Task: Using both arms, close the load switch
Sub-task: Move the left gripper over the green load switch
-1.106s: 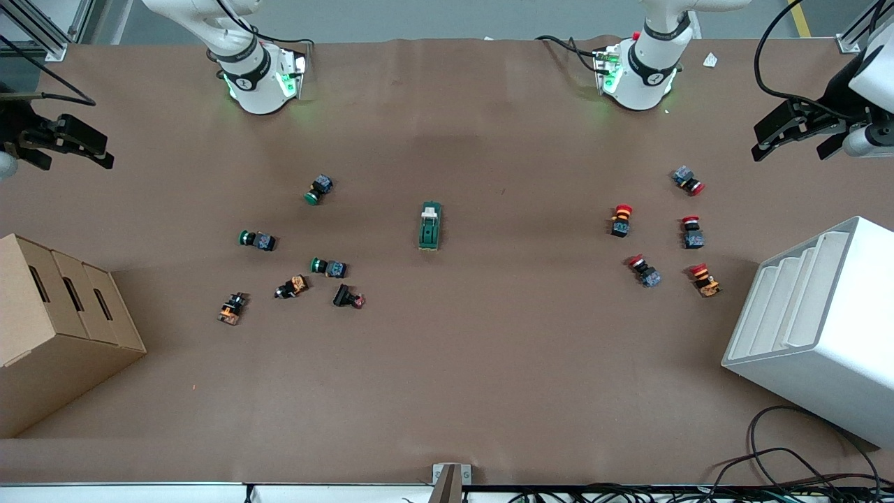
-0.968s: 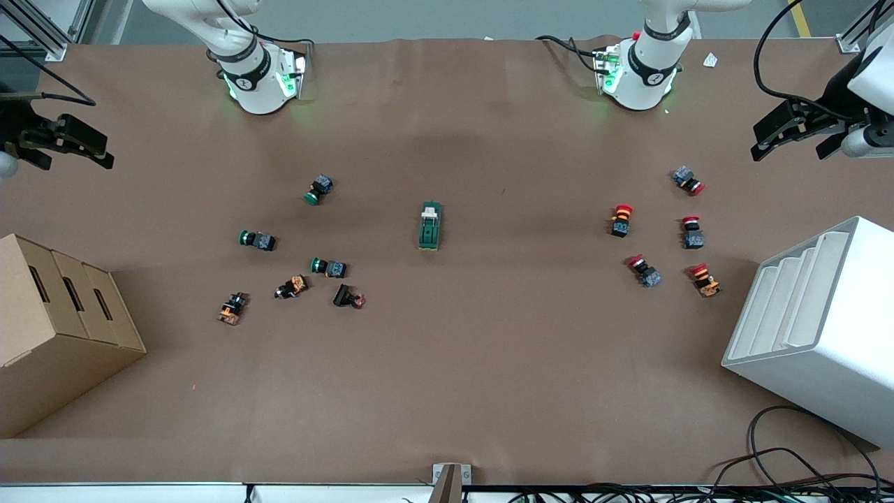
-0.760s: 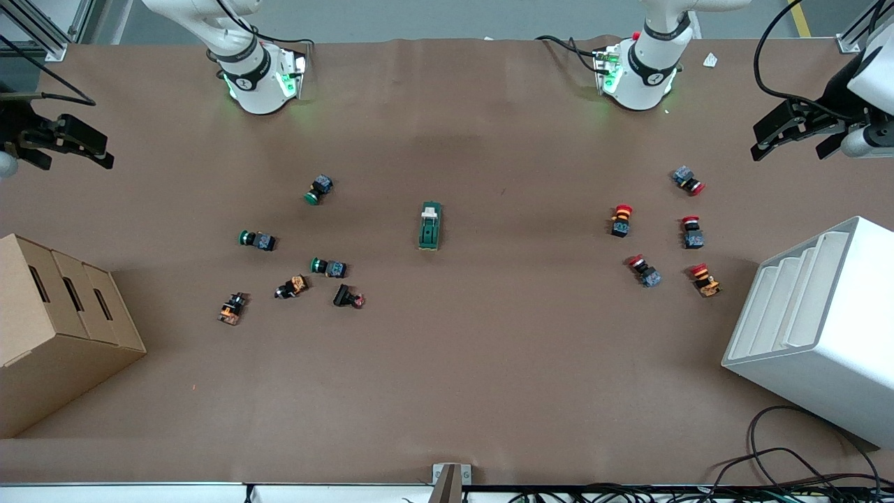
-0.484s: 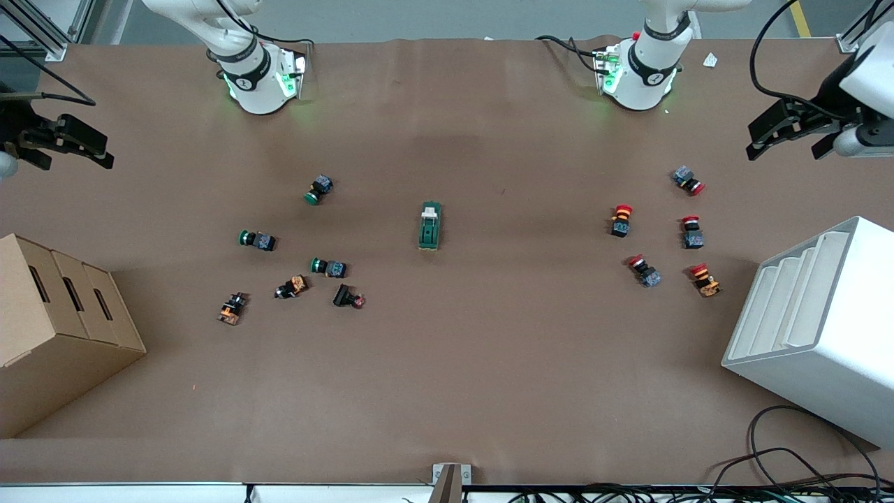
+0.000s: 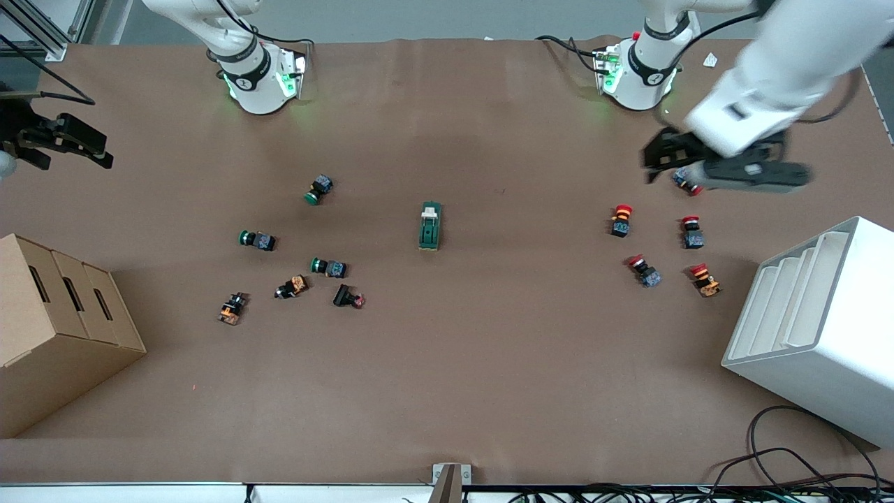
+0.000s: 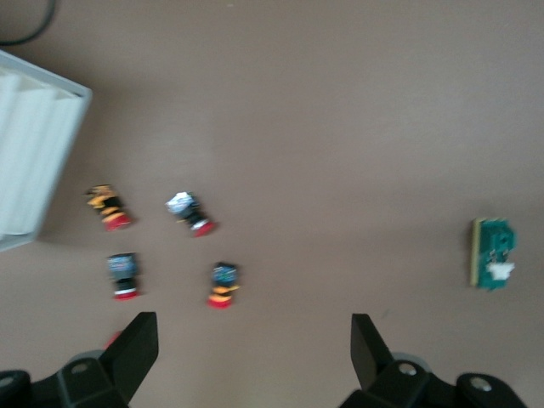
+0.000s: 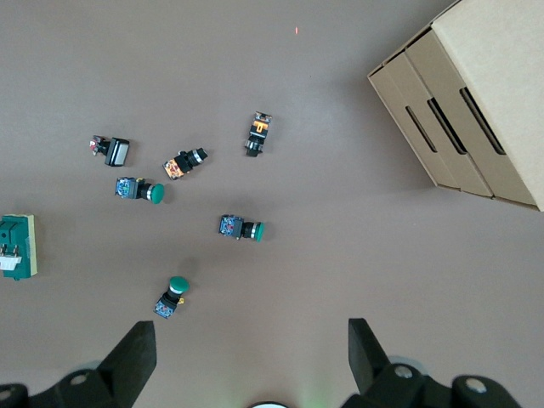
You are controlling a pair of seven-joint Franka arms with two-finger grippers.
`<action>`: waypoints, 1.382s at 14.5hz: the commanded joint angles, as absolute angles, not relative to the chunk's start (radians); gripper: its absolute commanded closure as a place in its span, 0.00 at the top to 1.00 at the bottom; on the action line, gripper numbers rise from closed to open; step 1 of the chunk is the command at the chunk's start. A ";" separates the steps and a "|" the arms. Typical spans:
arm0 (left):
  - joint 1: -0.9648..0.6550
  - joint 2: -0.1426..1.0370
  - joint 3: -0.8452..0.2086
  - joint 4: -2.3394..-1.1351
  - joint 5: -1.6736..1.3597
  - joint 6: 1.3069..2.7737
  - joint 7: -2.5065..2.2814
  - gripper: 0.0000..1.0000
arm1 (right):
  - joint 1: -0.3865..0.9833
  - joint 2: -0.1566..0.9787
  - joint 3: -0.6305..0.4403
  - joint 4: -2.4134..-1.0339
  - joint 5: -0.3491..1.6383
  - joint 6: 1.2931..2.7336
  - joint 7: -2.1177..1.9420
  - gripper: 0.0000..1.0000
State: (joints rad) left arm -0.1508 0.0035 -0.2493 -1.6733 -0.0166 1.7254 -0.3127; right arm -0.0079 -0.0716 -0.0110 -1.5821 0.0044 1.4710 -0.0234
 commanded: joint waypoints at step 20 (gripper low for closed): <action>-0.773 0.571 -0.485 -1.822 0.980 2.152 -2.035 1.00 | -0.008 0.060 -0.034 -1.592 0.018 1.480 -0.017 1.00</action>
